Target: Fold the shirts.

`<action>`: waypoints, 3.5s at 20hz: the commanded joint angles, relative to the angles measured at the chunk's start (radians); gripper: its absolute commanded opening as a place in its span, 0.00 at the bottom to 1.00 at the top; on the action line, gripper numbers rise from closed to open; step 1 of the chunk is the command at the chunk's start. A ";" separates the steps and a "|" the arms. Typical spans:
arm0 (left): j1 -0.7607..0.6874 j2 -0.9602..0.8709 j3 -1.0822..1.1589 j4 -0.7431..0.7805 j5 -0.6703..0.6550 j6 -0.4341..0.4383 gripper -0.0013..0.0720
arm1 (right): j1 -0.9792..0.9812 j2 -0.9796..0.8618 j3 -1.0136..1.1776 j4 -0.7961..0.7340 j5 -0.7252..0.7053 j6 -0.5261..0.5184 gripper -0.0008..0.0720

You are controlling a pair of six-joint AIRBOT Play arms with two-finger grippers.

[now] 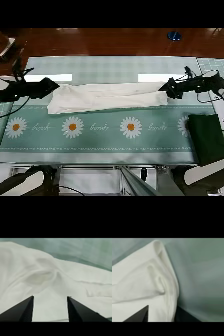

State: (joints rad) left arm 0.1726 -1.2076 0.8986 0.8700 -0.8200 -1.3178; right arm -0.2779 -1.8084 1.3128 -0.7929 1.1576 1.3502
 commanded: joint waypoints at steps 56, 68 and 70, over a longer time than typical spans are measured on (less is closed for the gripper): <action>-0.042 0.629 -0.287 0.185 -0.155 -0.239 0.04 | 0.873 -0.090 0.427 0.044 -0.220 0.159 0.57; -0.042 0.559 -0.289 0.185 -0.160 -0.240 0.04 | 0.446 0.715 -0.101 -0.700 -0.011 0.384 0.57; -0.042 0.560 -0.299 0.185 -0.160 -0.240 0.04 | 0.413 0.897 -0.447 -0.767 -0.250 0.661 0.57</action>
State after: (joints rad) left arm 0.1303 -0.6468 0.6067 1.0550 -0.9783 -1.5585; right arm 0.2066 -1.1683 1.2373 -1.3598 1.1728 1.7061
